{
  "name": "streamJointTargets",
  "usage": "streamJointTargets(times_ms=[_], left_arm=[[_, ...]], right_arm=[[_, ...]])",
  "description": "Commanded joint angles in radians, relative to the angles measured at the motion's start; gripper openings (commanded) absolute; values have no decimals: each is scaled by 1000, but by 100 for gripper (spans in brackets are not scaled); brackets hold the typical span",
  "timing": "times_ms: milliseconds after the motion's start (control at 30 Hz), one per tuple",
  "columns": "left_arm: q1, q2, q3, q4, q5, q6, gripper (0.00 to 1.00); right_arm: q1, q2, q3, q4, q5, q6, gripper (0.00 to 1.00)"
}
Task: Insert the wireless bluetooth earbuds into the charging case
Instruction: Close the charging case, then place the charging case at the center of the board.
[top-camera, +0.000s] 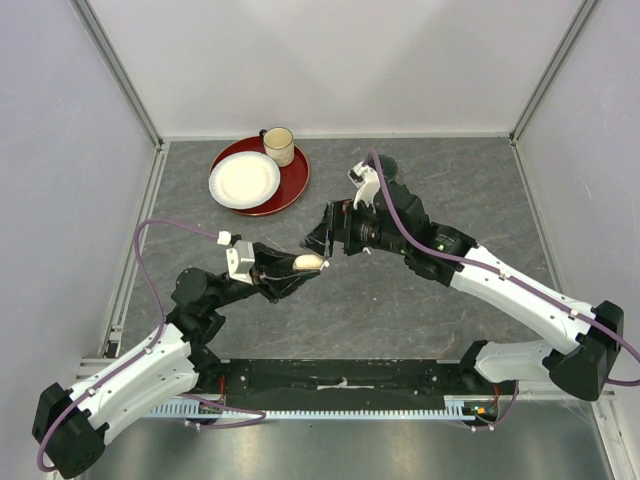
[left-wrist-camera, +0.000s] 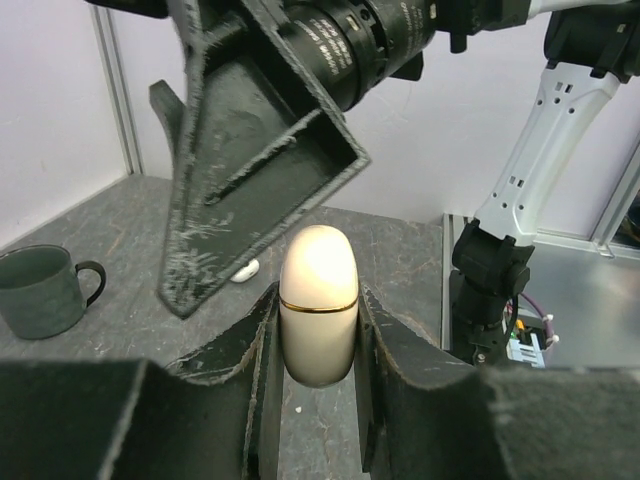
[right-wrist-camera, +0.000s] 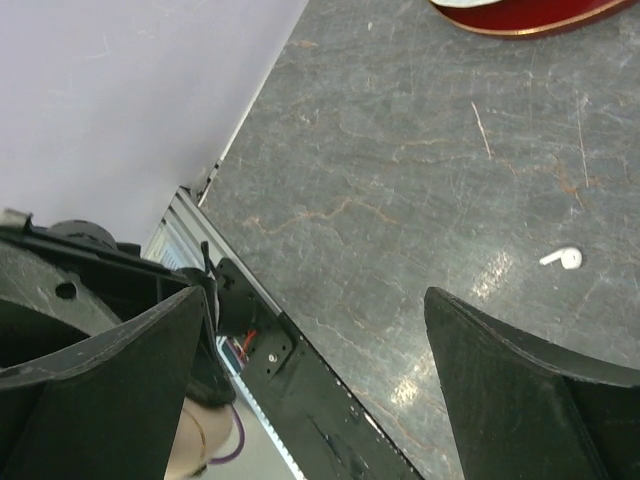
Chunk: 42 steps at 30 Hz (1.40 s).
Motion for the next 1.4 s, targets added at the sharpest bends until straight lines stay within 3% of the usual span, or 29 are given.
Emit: streamJointTargets(times_ms=[0, 133, 267, 367, 400, 467, 733, 1000, 1367], left_arm=[[-3, -11, 49, -3, -76, -67, 2], [-3, -2, 68, -55, -136, -116, 2], [-3, 27, 112, -177, -226, -162, 2], [5, 96, 175, -369, -381, -260, 2], [10, 125, 231, -509, -414, -282, 2], [34, 219, 272, -562, -400, -333, 2], [151, 469, 276, -455, -299, -561, 2], [172, 756, 397, -423, -308, -606, 2], [207, 957, 404, -293, -302, -741, 2]], right_arm=[[1, -68, -52, -7, 14, 6, 98], [2, -114, -73, -39, 74, -3, 98], [1, -172, -125, -88, 347, 96, 98], [-1, -226, -162, -137, 510, 152, 98], [-1, -246, -170, -147, 533, 158, 98], [-5, -261, -187, -165, 559, 173, 98], [-11, -266, -208, -199, 526, 199, 98], [-14, -255, -211, -205, 504, 176, 98], [-27, -225, -199, -205, 463, 135, 98]])
